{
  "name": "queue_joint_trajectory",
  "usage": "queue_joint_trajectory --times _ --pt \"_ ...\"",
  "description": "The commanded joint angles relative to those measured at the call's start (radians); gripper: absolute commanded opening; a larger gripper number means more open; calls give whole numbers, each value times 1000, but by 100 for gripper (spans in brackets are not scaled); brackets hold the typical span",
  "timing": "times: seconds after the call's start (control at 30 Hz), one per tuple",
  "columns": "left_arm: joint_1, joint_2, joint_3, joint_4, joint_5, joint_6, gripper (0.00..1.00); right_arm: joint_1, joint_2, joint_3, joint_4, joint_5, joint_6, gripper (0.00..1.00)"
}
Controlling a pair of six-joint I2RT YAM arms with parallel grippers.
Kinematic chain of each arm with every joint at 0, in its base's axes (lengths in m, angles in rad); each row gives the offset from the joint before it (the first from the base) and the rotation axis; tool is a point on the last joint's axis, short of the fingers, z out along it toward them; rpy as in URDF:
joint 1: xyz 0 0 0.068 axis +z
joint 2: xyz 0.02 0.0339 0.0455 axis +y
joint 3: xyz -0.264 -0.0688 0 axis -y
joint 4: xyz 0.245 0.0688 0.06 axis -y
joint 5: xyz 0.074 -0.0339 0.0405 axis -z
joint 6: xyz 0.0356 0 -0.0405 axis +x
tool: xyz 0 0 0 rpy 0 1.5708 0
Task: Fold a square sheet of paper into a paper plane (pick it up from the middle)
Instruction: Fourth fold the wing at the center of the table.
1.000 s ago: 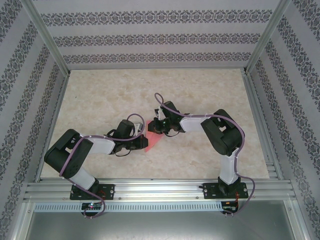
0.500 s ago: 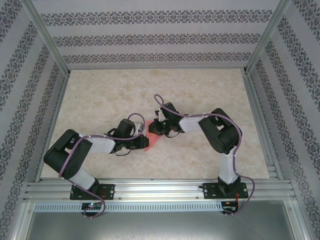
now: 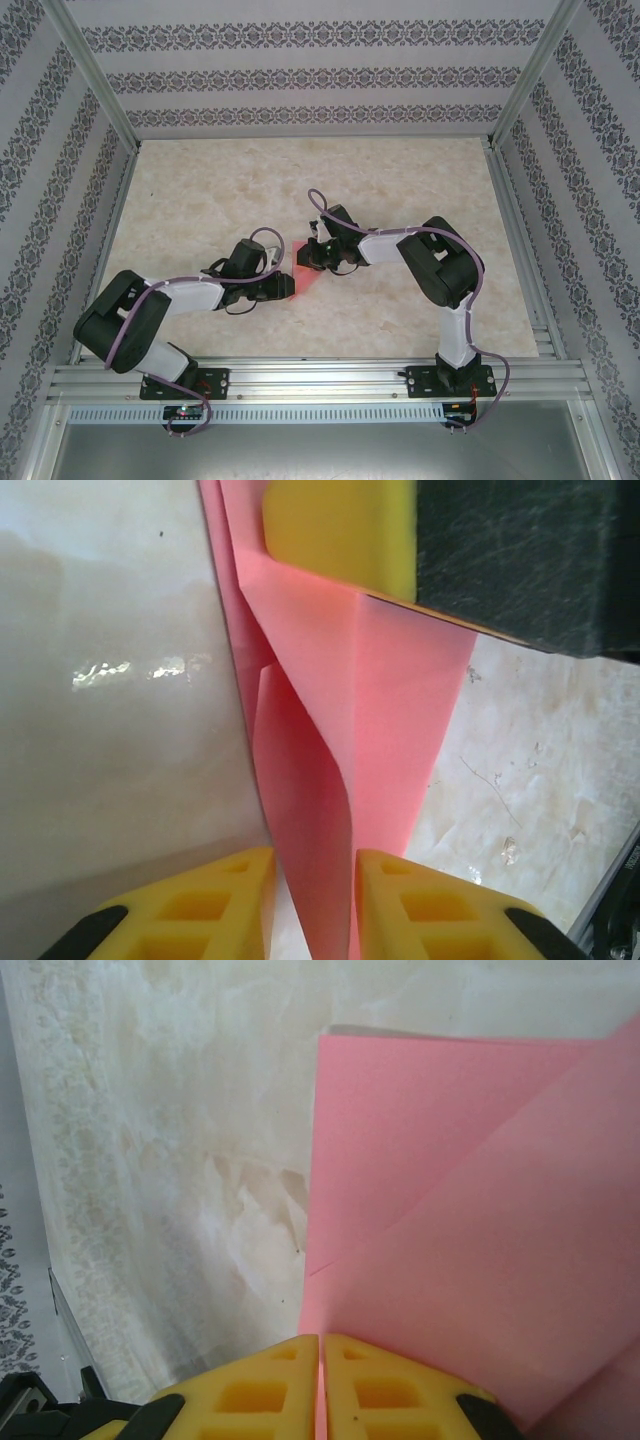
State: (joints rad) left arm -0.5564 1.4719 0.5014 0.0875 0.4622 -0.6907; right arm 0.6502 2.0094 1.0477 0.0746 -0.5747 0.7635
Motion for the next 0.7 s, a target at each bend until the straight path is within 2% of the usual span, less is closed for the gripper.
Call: queue_joint_trajectory --times 0.0,0.17,0.5,0.67 --pt "9 -34 1 -8 -3 -19 29 3 6 -35 -41 40 -24 12" --pt "5 -24 5 10 11 -32 29 4 7 -35 -36 40 -24 11" --pt "-17 4 15 24 17 -34 11 9 11 -40 -29 45 -18 12" --pt "-30 19 18 32 39 -20 6 11 12 -46 -28 47 -20 12"
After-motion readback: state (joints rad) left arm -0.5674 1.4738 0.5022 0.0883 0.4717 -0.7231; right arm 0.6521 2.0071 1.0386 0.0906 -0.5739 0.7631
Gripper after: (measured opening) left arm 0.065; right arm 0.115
